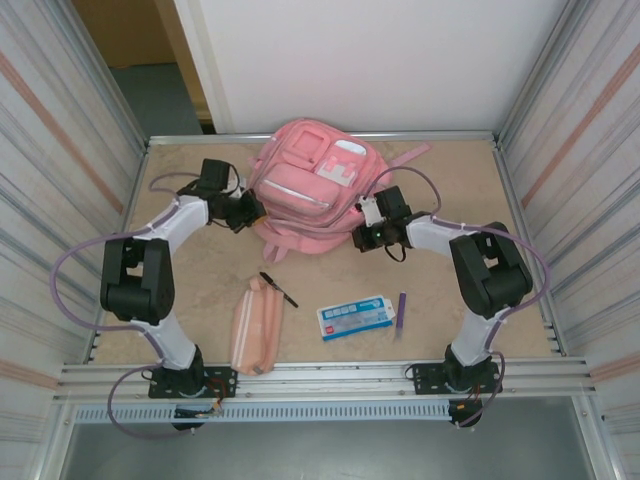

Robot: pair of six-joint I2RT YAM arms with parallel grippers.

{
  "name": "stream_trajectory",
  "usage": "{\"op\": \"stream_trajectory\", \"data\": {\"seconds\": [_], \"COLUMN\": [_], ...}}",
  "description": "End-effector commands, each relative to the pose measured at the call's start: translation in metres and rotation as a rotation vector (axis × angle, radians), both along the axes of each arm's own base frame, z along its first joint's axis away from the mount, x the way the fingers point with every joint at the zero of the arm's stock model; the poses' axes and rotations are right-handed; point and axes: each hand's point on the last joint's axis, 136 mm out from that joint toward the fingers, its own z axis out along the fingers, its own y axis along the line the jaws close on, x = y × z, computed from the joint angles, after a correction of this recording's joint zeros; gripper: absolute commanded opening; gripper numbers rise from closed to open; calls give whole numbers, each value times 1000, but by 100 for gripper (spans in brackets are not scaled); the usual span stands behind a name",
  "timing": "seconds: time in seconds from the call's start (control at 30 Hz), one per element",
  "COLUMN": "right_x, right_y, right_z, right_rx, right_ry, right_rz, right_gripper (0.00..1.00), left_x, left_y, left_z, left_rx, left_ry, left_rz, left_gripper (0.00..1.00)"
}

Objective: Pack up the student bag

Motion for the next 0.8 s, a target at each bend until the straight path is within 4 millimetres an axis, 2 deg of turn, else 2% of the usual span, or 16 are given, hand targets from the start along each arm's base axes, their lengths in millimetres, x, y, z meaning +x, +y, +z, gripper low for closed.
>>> {"op": "stream_trajectory", "data": {"seconds": [0.0, 0.2, 0.33, 0.47, 0.63, 0.7, 0.73, 0.77], "right_x": [6, 39, 55, 58, 54, 49, 45, 41], "right_y": [-32, -59, -72, -78, -77, -75, -74, -72], "right_z": [-14, 0, -6, -15, -7, 2, 10, 19], "right_rx": [-78, -20, -15, -32, -10, 6, 16, 22], "right_ry": [57, 44, 54, 92, 98, 83, 73, 59], "right_rz": [-86, -220, -279, -313, -309, -296, -288, -277], "right_gripper": [2, 6, 8, 13, 18, 22, 24, 25], "left_x": [16, 11, 7, 5, 3, 2, 0, -3], "left_y": [26, 45, 45, 46, 66, 67, 65, 65], "left_z": [15, 8, 10, 11, 19, 30, 39, 45], "left_rx": [59, 99, 115, 134, 249, 248, 241, 237], "left_ry": [-52, -54, -85, -97, -155, -206, -231, -247], "left_rz": [6, 25, -2, -30, 43, 41, 35, 39], "left_gripper": [0, 0, 0, 0, 0, 13, 31, 41]}}
